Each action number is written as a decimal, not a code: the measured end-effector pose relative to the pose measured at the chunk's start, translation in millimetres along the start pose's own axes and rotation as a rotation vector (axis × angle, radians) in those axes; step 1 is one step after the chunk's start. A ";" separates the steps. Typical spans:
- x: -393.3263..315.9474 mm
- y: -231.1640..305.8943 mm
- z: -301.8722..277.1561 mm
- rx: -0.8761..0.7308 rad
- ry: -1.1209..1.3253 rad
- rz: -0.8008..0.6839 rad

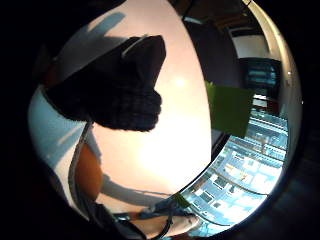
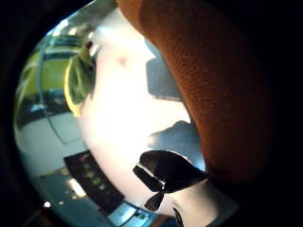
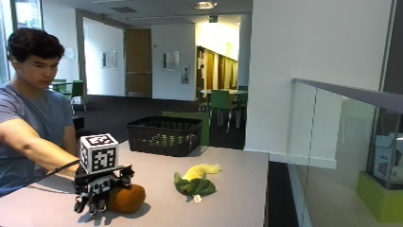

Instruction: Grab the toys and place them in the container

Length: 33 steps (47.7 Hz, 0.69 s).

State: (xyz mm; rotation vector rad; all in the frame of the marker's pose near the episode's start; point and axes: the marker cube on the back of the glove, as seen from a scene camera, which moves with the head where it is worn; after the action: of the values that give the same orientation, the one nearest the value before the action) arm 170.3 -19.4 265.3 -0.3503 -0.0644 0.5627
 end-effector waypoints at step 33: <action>-15.4 21.1 -26.4 0.216 0.086 -0.184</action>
State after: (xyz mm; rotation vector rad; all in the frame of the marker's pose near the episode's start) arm 150.6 -19.1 233.8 -0.1560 0.0465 0.3680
